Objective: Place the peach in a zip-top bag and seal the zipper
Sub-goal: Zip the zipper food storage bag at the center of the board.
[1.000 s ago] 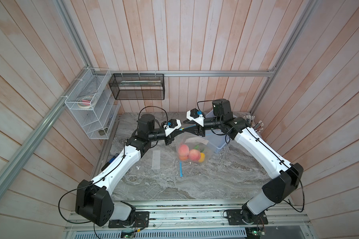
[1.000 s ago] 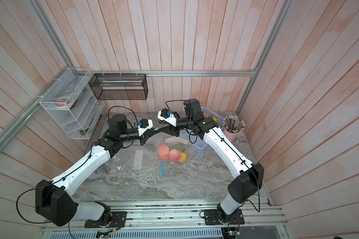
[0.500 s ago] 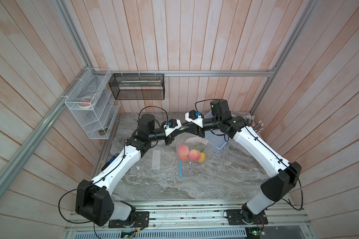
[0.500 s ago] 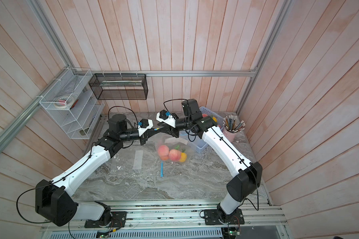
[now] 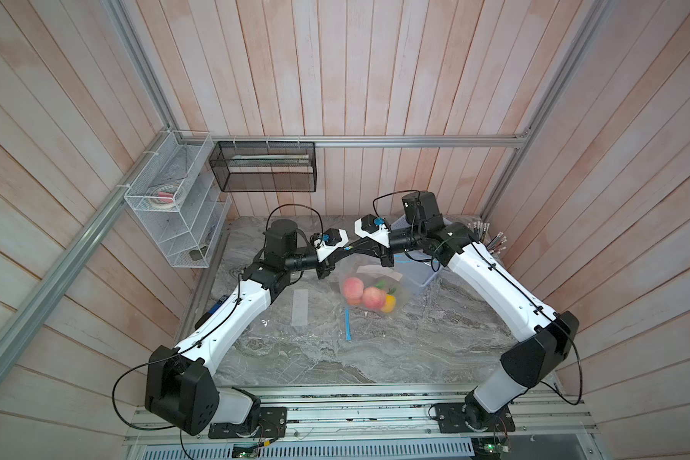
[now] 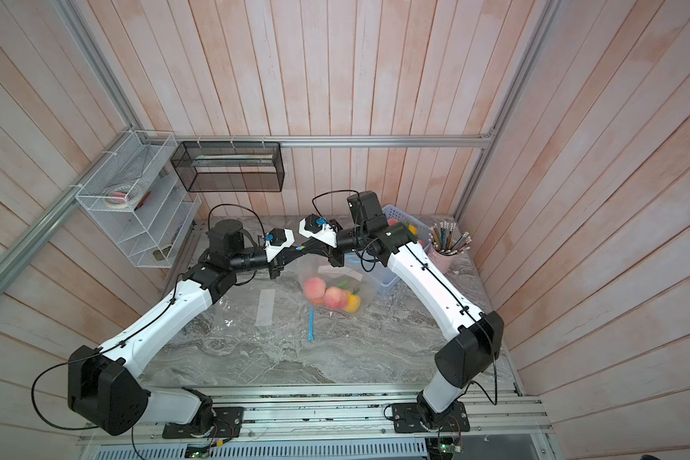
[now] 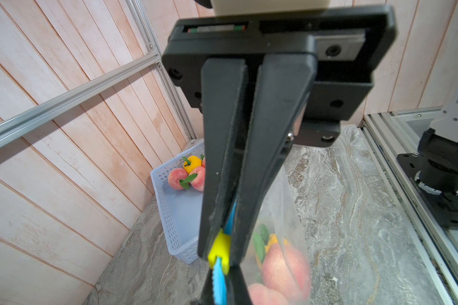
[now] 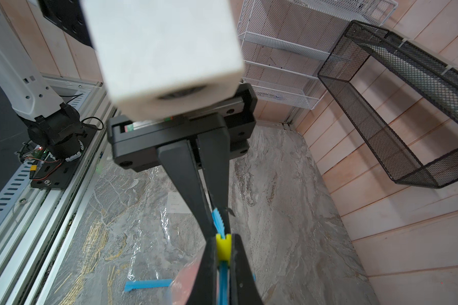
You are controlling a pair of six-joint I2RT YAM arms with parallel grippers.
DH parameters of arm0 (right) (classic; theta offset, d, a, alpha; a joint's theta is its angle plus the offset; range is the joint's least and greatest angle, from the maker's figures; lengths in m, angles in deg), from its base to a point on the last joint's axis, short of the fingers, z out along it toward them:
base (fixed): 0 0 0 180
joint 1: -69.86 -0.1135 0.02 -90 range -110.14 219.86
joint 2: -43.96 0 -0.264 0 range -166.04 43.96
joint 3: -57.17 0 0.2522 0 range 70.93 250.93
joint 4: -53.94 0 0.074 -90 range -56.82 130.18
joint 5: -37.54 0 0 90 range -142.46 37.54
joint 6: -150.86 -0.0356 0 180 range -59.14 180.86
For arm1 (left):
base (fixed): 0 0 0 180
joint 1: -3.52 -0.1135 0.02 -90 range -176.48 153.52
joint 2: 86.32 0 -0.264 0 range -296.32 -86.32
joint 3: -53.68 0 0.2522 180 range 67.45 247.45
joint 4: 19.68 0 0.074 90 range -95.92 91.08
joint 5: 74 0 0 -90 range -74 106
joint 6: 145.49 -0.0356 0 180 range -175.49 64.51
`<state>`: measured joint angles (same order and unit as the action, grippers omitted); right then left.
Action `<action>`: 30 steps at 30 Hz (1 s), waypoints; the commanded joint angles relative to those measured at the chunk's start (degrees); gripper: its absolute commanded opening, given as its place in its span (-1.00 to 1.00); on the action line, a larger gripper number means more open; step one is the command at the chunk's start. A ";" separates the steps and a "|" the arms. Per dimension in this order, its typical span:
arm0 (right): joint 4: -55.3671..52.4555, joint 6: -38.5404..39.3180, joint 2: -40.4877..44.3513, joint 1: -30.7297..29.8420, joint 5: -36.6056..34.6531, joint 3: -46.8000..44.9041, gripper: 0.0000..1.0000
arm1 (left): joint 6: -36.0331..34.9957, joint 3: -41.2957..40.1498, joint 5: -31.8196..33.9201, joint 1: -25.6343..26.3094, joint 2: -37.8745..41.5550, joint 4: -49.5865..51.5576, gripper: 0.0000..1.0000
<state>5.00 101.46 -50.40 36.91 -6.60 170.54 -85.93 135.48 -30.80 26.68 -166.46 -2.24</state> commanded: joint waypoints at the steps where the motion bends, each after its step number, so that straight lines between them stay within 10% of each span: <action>1: -1.76 0.10 1.69 1.26 -3.31 1.11 -1.00 | -0.46 -0.90 -0.90 0.23 1.57 -0.07 -1.00; 30: -9.47 1.51 8.46 7.83 -15.00 -0.59 -0.94 | 4.34 -3.78 2.51 -3.55 5.41 -2.54 -1.00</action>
<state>-3.18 103.14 -44.61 42.07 -16.13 170.89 -82.89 132.85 -29.93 24.65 -162.83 -4.68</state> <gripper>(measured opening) 0.051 0.050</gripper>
